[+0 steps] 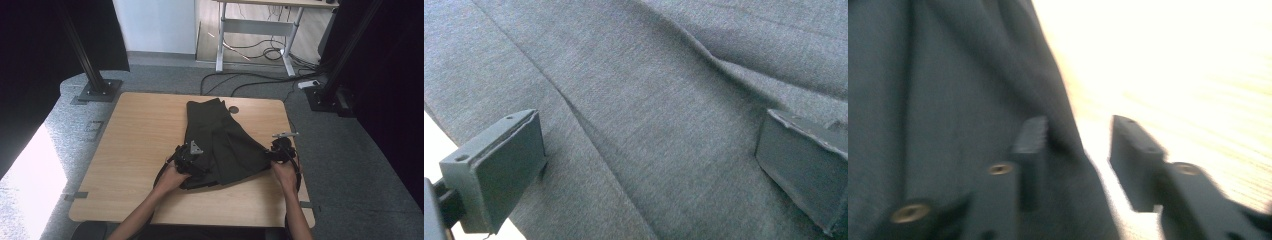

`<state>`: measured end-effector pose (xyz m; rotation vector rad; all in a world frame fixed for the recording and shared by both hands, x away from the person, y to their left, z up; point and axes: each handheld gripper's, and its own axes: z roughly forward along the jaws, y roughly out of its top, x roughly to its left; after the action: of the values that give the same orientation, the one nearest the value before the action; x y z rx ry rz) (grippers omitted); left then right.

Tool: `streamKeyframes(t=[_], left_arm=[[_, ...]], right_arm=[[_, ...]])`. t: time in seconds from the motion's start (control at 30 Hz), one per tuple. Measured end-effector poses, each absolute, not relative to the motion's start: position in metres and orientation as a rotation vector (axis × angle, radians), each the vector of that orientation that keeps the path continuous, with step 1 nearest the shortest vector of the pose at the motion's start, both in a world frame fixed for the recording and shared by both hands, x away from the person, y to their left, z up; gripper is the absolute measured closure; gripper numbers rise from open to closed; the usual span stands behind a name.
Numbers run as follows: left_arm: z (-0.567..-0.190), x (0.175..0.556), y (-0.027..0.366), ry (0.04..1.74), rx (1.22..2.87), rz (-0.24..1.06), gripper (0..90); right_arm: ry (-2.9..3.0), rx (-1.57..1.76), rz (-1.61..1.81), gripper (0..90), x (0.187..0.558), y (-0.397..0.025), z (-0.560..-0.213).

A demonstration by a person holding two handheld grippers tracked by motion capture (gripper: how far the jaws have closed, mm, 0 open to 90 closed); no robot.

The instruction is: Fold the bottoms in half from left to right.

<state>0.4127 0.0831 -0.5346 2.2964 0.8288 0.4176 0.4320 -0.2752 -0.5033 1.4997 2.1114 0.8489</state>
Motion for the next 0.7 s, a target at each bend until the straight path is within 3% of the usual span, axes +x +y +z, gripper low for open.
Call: streamKeyframes(t=[0.1, 0.3, 0.37, 0.43, 0.57, 0.7], left_arm=[[-0.531, 0.411, 0.087, 0.83, 2.306, 0.436, 0.0], [-0.527, 0.403, 0.094, 0.828, 2.349, 0.485, 0.0], [-0.529, 0.401, 0.097, 0.838, 2.348, 0.48, 0.0], [-0.532, 0.4, 0.102, 0.851, 2.345, 0.465, 0.0], [-0.535, 0.403, 0.114, 0.875, 2.333, 0.42, 0.0], [-0.535, 0.407, 0.133, 0.901, 2.336, 0.403, 0.0]], right_arm=[[2.114, 1.485, 0.945, 41.5, 0.429, -0.275, -0.497], [2.212, 1.43, 0.906, 34.8, 0.436, -0.257, -0.511], [2.223, 1.444, 0.899, 36.9, 0.439, -0.258, -0.521], [2.253, 1.47, 0.919, 46.6, 0.439, -0.259, -0.533], [2.27, 1.479, 0.982, 54.4, 0.431, -0.255, -0.537], [2.321, 1.436, 0.975, 54.5, 0.416, -0.24, -0.536]])
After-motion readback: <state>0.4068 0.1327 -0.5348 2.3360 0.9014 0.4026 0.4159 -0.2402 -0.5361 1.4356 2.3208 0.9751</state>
